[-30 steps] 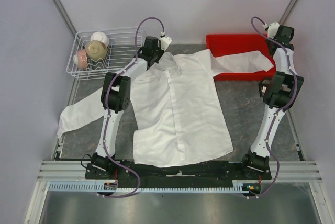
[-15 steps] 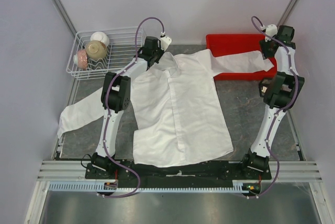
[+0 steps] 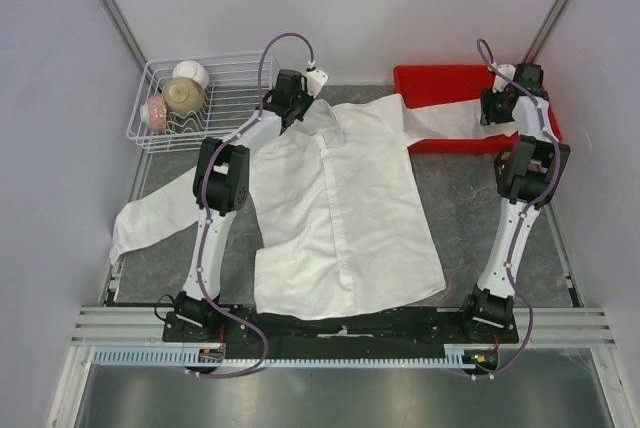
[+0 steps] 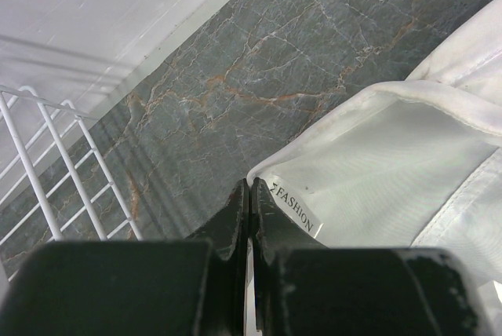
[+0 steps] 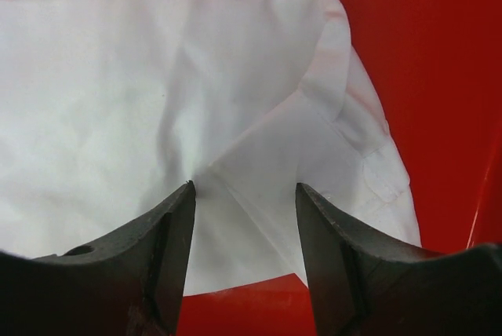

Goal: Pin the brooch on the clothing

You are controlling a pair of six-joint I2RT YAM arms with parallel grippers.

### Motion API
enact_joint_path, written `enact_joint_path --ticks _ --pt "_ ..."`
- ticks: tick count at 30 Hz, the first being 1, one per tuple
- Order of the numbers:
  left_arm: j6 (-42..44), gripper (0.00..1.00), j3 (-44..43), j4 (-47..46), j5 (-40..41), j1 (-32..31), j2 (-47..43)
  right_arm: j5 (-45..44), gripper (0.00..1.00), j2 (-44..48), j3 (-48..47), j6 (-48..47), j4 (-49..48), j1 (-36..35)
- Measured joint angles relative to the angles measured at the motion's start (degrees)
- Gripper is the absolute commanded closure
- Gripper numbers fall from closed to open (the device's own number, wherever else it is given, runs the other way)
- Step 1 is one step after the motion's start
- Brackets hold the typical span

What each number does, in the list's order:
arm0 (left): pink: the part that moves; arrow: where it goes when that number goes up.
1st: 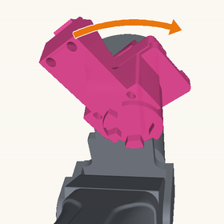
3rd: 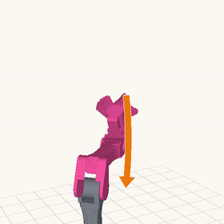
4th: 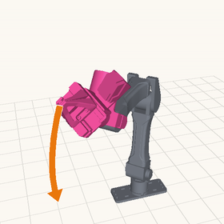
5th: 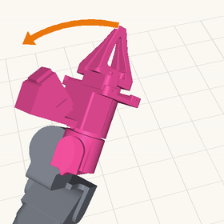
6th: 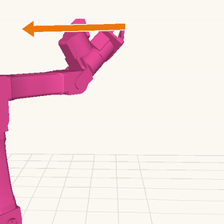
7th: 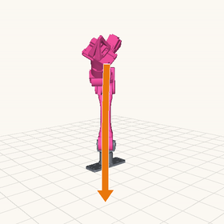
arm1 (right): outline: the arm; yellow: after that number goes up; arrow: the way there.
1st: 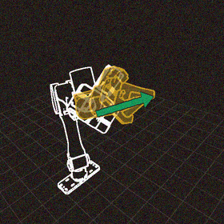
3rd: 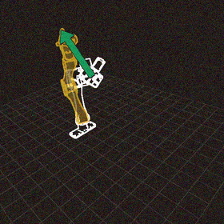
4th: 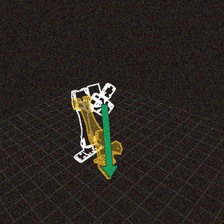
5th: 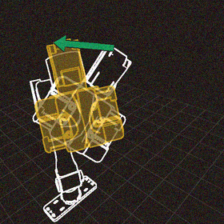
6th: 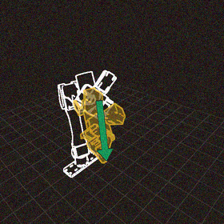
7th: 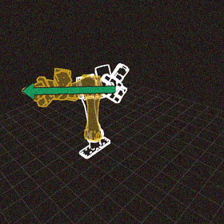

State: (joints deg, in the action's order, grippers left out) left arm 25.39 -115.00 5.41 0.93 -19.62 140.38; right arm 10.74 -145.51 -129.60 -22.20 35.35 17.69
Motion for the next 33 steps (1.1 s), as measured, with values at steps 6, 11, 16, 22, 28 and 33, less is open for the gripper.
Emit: enact_joint_path --ticks 6,11,16,22,28,33 --pt "0.0 0.98 0.0 0.0 0.0 0.0 0.0 -0.2 0.5 -0.5 -0.2 2.9 -2.2 0.1" --pt "0.0 0.98 0.0 0.0 0.0 0.0 0.1 -0.5 0.6 -0.6 -0.2 5.0 -4.2 0.2" --pt "0.0 0.98 0.0 0.0 0.0 0.0 0.3 -1.1 0.75 -0.6 -0.2 6.4 -6.5 0.5" --pt "0.0 0.98 0.0 0.0 0.0 0.0 0.6 -3.1 0.64 -0.6 -0.2 7.0 -8.9 0.9" --pt "0.0 0.98 0.0 0.0 0.0 0.0 0.6 -1.5 0.42 -0.6 0.0 6.9 -9.1 0.8" --pt "0.0 0.98 0.0 0.0 0.0 0.0 0.6 -0.6 0.42 -0.6 0.3 7.0 -9.1 0.4"
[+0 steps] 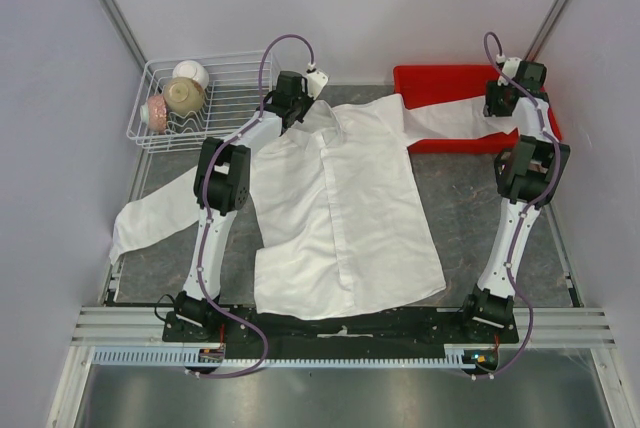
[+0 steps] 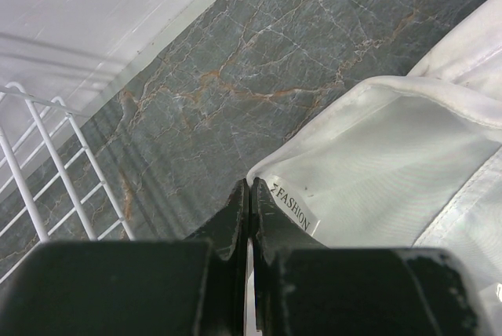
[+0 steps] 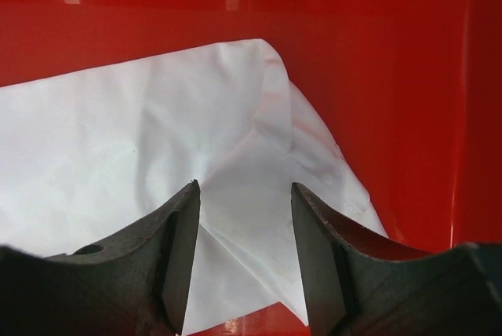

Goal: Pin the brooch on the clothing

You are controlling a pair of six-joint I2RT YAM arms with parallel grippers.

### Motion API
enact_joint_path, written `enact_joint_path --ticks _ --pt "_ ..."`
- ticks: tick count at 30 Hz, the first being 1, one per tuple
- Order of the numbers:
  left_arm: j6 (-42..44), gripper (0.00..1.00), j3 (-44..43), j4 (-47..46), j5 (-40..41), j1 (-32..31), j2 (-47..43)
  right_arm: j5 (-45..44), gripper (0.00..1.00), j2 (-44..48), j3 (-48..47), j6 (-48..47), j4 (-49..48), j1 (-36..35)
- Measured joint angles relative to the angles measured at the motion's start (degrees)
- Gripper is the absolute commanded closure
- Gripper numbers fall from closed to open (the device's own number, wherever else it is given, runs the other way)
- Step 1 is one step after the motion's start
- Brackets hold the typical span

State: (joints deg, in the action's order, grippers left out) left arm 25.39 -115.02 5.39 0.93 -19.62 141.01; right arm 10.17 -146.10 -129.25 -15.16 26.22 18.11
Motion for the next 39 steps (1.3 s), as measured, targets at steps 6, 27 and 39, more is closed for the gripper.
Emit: enact_joint_path --ticks 6,27,39 --pt "0.0 0.98 0.0 0.0 0.0 0.0 0.0 0.1 0.42 -0.1 0.0 0.5 0.0 -0.5" --pt "0.0 0.98 -0.1 0.0 0.0 0.0 0.0 -3.1 0.85 -2.0 -4.0 -1.0 2.5 0.0" --pt "0.0 0.98 -0.1 0.0 0.0 0.0 0.0 -0.9 0.5 -2.0 -4.8 -3.6 2.8 1.2"
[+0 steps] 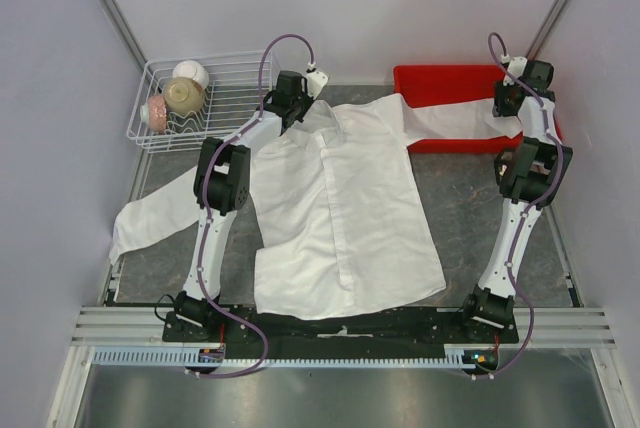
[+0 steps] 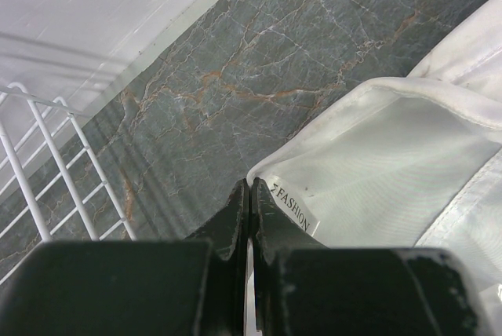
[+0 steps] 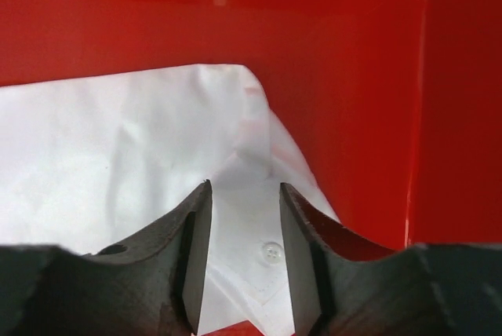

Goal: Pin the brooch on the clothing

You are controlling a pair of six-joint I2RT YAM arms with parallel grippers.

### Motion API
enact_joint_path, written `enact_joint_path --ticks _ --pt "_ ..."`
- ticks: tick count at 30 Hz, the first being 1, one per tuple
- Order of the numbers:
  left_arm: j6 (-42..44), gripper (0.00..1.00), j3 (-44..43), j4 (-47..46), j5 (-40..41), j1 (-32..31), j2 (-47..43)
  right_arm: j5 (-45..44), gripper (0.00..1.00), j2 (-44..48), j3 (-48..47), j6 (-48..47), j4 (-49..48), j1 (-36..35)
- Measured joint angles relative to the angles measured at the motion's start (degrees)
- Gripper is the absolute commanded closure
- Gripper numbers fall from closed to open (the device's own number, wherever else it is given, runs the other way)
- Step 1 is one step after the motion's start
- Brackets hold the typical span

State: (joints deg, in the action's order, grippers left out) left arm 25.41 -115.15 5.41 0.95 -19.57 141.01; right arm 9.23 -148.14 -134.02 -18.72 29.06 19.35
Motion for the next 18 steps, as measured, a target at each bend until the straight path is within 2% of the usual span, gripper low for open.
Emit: enact_joint_path --ticks 10,15,16,18 --pt "0.0 0.98 -0.1 0.0 0.0 0.0 0.0 2.6 0.4 0.0 1.0 0.5 2.4 -1.6" --pt "0.0 0.98 -0.3 0.0 0.0 0.0 0.0 2.5 0.51 0.0 1.0 0.4 3.2 -1.7" --pt "0.0 0.98 -0.4 0.0 0.0 0.0 0.0 2.4 0.57 0.0 1.0 0.3 3.3 -1.6" --pt "0.0 0.98 -0.5 0.0 0.0 0.0 0.0 2.1 0.62 0.0 1.0 -0.2 3.6 -1.6"
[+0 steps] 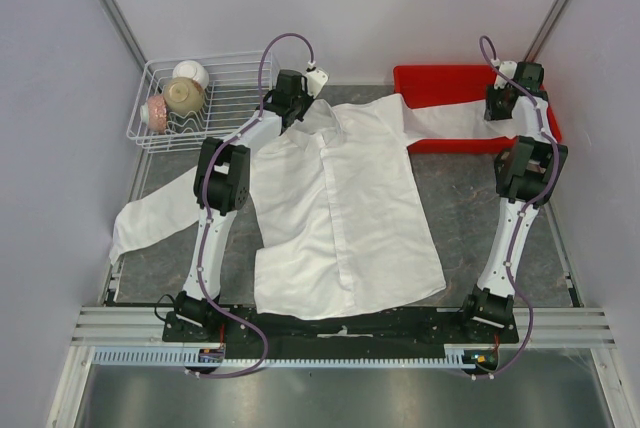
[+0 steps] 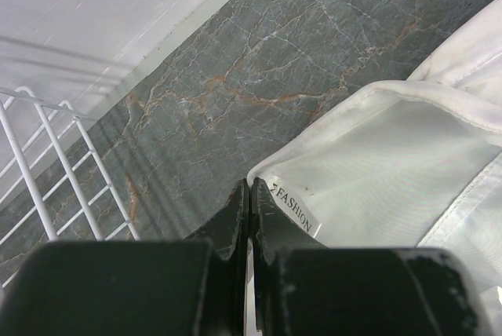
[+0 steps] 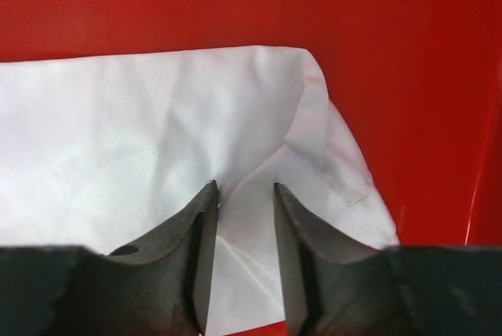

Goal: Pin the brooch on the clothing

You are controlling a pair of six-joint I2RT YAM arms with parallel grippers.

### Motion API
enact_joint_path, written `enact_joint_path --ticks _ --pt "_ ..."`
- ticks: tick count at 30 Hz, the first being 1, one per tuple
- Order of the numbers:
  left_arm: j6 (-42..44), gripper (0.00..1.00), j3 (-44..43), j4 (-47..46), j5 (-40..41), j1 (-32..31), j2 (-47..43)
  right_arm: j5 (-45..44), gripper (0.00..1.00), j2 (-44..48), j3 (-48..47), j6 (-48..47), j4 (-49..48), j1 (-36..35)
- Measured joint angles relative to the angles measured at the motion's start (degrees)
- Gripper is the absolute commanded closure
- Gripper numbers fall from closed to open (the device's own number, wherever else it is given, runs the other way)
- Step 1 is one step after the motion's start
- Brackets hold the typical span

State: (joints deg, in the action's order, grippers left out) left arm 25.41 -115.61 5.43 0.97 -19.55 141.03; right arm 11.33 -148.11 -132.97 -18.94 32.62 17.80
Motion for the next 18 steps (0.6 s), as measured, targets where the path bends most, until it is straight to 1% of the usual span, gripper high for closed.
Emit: enact_joint_path --ticks 1,4,8,14,17,18 --pt "0.0 0.98 0.0 0.0 0.0 0.0 0.0 -0.3 0.66 0.0 0.0 -0.3 0.1 0.0" --pt "0.0 0.98 -0.1 0.0 0.0 0.0 0.0 -1.1 0.74 0.0 0.0 -0.9 0.3 0.0" --pt "0.0 0.98 -0.2 0.0 0.0 0.0 0.0 -2.0 0.79 0.0 0.0 -1.7 0.4 0.1" --pt "0.0 0.98 -0.3 0.0 0.1 0.2 0.0 -2.1 0.83 0.0 -0.2 -3.3 0.5 0.5" --pt "0.0 0.98 -0.3 0.0 0.3 0.3 0.0 -2.0 0.9 0.0 -0.3 -4.1 0.7 0.8" --pt "0.0 0.98 -0.4 0.0 0.4 0.4 0.0 -1.9 0.93 0.0 -0.3 -4.5 0.7 0.8"
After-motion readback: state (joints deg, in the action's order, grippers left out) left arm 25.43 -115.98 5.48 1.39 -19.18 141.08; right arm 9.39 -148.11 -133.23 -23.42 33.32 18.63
